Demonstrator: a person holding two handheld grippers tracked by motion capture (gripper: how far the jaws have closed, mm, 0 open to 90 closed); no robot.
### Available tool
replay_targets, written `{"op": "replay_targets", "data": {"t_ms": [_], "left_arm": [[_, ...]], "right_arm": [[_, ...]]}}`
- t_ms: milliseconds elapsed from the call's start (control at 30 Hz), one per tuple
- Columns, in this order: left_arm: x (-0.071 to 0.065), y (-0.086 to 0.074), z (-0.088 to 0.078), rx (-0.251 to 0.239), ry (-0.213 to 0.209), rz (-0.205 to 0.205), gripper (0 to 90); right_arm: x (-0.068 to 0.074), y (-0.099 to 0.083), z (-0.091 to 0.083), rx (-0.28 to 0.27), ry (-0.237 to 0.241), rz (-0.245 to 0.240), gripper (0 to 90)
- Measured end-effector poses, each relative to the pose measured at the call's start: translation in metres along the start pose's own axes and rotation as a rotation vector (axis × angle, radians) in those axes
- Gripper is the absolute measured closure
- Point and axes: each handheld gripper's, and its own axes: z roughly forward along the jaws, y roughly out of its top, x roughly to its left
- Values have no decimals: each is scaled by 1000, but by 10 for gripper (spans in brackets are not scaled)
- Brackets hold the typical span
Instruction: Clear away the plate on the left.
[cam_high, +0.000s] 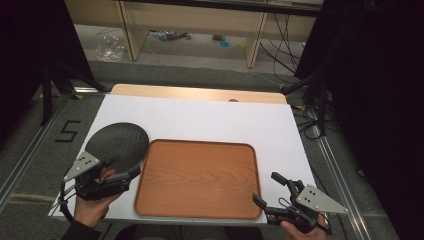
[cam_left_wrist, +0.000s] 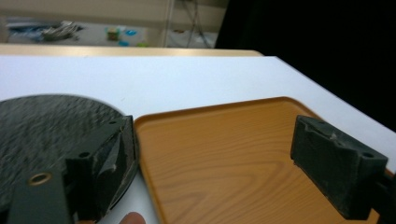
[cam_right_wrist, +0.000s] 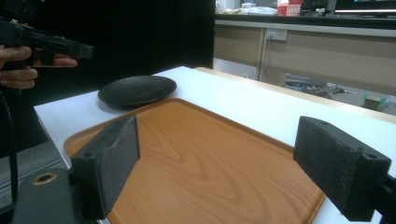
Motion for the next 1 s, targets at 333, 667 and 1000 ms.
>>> {"op": "replay_targets", "data": {"t_ms": [333,667,1000], "left_arm": [[24,0,2,55,52,-111,142],[44,-1,6,122,79,-190,144],[70,-8,10,183,96,-340,151]], "right_arm": [[0,0,0,-1,3,1,156],[0,0,0,6,5,-4,157],[1,1,0,-5,11,-5,157]]}}
